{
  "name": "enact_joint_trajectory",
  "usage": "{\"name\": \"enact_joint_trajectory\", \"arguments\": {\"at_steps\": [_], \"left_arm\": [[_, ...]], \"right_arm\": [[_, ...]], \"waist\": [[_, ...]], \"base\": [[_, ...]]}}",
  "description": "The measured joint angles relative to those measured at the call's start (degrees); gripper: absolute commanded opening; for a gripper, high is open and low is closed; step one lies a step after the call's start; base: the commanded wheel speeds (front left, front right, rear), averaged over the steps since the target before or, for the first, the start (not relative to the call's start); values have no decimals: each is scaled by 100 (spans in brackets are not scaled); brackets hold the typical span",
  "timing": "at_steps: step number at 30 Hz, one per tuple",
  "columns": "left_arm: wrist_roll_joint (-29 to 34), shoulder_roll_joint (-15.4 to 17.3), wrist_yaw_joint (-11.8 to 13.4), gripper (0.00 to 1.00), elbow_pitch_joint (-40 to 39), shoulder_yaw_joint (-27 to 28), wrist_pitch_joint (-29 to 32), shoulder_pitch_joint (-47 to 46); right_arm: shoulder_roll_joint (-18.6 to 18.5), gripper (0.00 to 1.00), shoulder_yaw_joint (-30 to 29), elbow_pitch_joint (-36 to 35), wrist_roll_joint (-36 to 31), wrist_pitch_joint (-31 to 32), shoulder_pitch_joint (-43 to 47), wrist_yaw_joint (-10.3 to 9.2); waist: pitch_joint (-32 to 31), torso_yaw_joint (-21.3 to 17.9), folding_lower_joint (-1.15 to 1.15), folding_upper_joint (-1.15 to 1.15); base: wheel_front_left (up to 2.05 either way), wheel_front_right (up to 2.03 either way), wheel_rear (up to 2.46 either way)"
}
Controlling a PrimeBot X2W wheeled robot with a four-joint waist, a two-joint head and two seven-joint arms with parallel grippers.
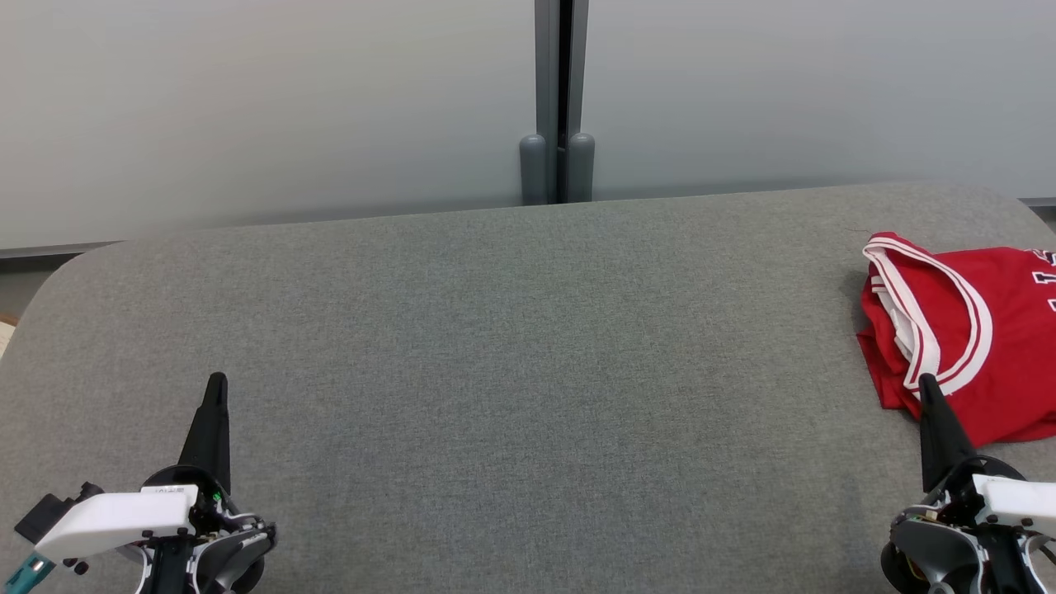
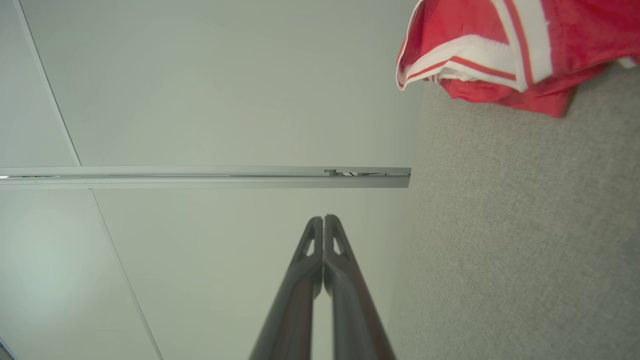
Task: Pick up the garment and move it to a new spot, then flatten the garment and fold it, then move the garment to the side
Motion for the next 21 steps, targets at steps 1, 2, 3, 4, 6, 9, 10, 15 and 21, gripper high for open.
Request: {"name": "enact_joint_trajectory", "arguments": {"at_steps": [1, 2, 3, 4, 6, 9, 10, 15, 21], "left_arm": [[0, 0, 0, 0, 0, 0, 0, 0], [0, 0, 0, 0, 0, 0, 0, 0], [0, 0, 0, 0, 0, 1, 0, 0], [0, 0, 0, 0, 0, 1, 0, 0], [0, 0, 0, 0, 0, 1, 0, 0], [0, -1, -1, 0, 0, 1, 0, 0], [0, -1, -1, 0, 0, 2, 0, 0], [0, -1, -1, 0, 0, 3, 0, 0], [0, -1, -1, 0, 0, 3, 0, 0]], "right_arm": [[1, 0, 0, 0, -1, 0, 0, 0], [1, 0, -1, 0, -1, 0, 0, 0], [2, 0, 0, 0, -1, 0, 0, 0], [2, 0, -1, 0, -1, 0, -1, 0], [2, 0, -3, 0, -1, 0, -1, 0], [3, 0, -3, 0, -1, 1, -1, 0], [4, 0, -5, 0, -1, 1, -1, 0], [5, 0, -8, 0, -2, 7, -1, 0], [8, 0, -10, 0, -3, 8, -1, 0]], "waist": [[0, 0, 0, 0], [0, 0, 0, 0], [0, 0, 0, 0], [0, 0, 0, 0], [0, 0, 0, 0], [0, 0, 0, 0], [0, 0, 0, 0], [0, 0, 0, 0], [0, 0, 0, 0]], "base": [[0, 0, 0], [0, 0, 0], [0, 0, 0], [0, 0, 0], [0, 0, 0], [0, 0, 0], [0, 0, 0], [0, 0, 0], [0, 0, 0]]}}
